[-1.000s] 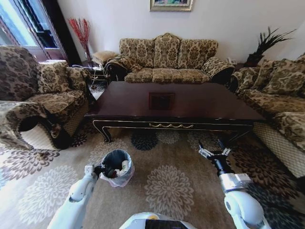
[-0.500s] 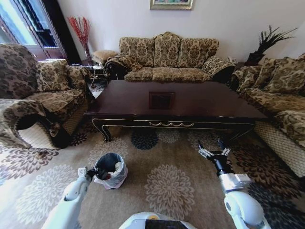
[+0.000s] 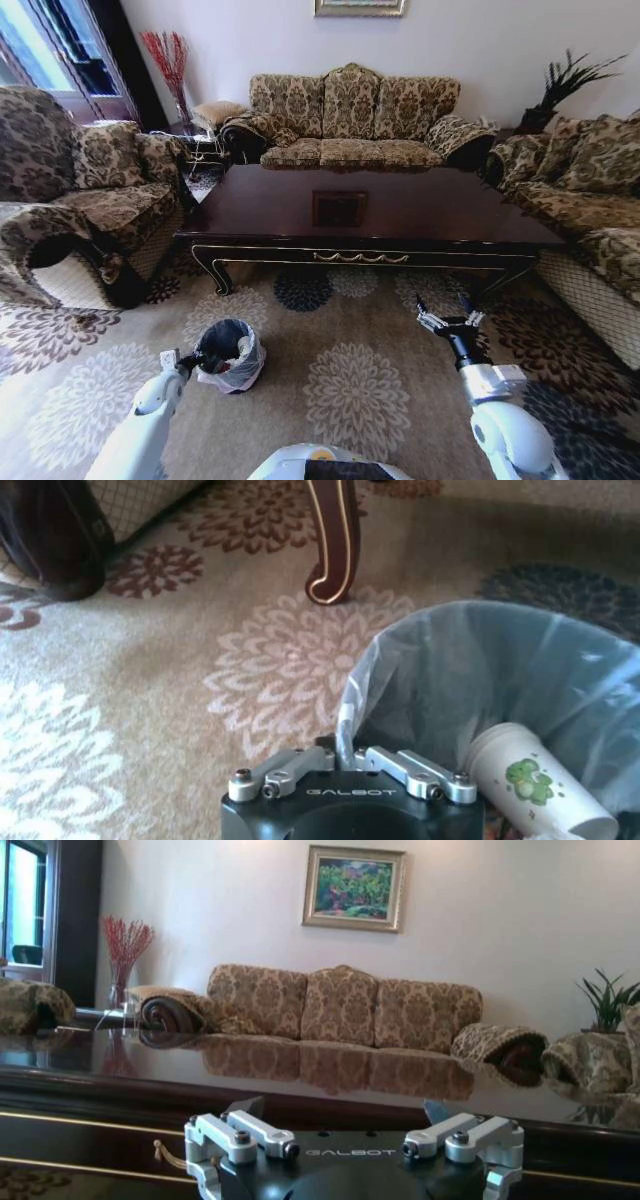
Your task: Move to the front of the table and place the trash on the table into the trash bin.
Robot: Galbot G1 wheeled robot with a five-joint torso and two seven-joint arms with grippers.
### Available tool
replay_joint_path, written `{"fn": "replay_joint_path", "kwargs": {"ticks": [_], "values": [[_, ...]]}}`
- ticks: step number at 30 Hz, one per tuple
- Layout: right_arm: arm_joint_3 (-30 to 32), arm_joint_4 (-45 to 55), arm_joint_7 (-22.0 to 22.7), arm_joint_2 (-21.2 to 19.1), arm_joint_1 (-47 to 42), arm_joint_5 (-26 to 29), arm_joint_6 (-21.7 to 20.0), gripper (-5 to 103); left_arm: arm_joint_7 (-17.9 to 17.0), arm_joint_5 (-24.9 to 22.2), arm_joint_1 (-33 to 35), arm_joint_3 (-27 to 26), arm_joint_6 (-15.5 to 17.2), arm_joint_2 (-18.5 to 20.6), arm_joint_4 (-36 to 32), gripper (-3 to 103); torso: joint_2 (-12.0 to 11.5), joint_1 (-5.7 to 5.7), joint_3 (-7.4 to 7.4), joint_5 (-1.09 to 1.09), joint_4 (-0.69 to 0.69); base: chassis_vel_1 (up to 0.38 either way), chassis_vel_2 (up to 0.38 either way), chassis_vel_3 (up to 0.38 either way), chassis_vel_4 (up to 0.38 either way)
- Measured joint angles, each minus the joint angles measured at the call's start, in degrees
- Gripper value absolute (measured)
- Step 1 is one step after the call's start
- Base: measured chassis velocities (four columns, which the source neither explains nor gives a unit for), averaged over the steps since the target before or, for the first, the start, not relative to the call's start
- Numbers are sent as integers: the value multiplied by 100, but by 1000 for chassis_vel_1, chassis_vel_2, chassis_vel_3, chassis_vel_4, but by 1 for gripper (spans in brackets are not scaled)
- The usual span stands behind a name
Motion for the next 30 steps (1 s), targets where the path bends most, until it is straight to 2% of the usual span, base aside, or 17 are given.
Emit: {"fn": "replay_joint_path", "kwargs": {"ticks": [4, 5, 7, 8, 11, 12, 13, 15, 16, 19, 22, 23, 25, 26, 27, 28, 30], "values": [[-25, -22, 16, -17, 35, -1, -25, 100, 2, 94, 14, 14, -116, 1, 29, 24, 0, 1, 0, -1, 1, 0, 0, 0, 0], [-25, -22, 16, -17, 35, -1, -25, 100, 2, 94, 14, 14, -116, 1, 29, 24, 0, 1, 0, -1, 1, 0, 0, 0, 0], [-52, -25, 22, -17, 42, -7, -34, 100, 2, 97, 60, -25, -123, 9, -82, 35, 6, 4, 4, -1, 1, 0, 0, 0, 0], [-52, -25, 22, -17, 42, -7, -34, 100, 2, 97, 60, -25, -123, 9, -82, 35, 6, 4, 4, -1, 1, 0, 0, 0, 0], [-112, -30, 34, -20, 73, -25, -48, 100, -21, 82, 148, -125, -300, -4, -288, 46, 18, 8, 10, 0, 1, 0, 0, 0, 0], [-112, -30, 34, -20, 73, -25, -48, 100, -21, 82, 148, -125, -300, -4, -288, 46, 18, 8, 10, 0, 1, 0, 0, 0, 0], [-144, -31, 48, -23, 91, -30, -58, 100, -50, 95, 178, -163, -390, -29, -360, 52, 21, 9, 13, -1, 1, 0, 0, 0, 0], [-179, -30, 65, -25, 108, -37, -68, 100, -95, 101, 210, -208, -437, -60, -454, 52, 24, 10, 15, 0, 1, 0, 0, 0, 0], [-220, -30, 85, -28, 129, -53, -76, 100, -146, 105, 245, -246, -463, -95, -546, 68, 28, 12, 17, 0, 1, 0, 0, 0, 0], [-271, -25, 109, -40, 148, -70, -96, 100, -202, 134, 310, -312, -571, -157, -682, 74, 33, 14, 20, 0, 1, 0, 0, 0, 0], [-308, 13, 146, -67, 167, -76, -129, 100, -305, 303, 410, -417, -1008, -269, -860, 89, 40, 16, 24, -2, 1, 0, 0, 0, 0], [-308, 13, 146, -67, 167, -76, -129, 100, -305, 303, 410, -417, -1008, -269, -860, 89, 40, 16, 24, -2, 1, 0, 0, 0, 0], [-310, 67, 166, -87, 163, -70, -166, 100, -392, 321, 533, -536, -1351, -414, -1219, 98, 44, 18, 27, -1, 2, 0, 0, 0, 0], [-307, 92, 169, -90, 155, -66, -183, 100, -436, 335, 608, -590, -1500, -508, -1466, 98, 46, 19, 28, -1, 1, 0, 0, 0, 0], [-307, 92, 169, -90, 155, -66, -183, 100, -436, 335, 608, -590, -1500, -508, -1466, 98, 46, 19, 28, -1, 1, 0, 0, 0, 0], [-304, 122, 173, -90, 134, -60, -203, 100, -514, 425, 724, -642, -1684, -671, -1879, 99, 48, 19, 29, 2, 1, 0, 0, 0, 0], [-308, 147, 186, -83, 108, -57, -242, 100, -721, 792, 861, -638, -1927, -938, -2463, 100, 50, 20, 30, 1, 1, 0, 0, 0, 0]]}}
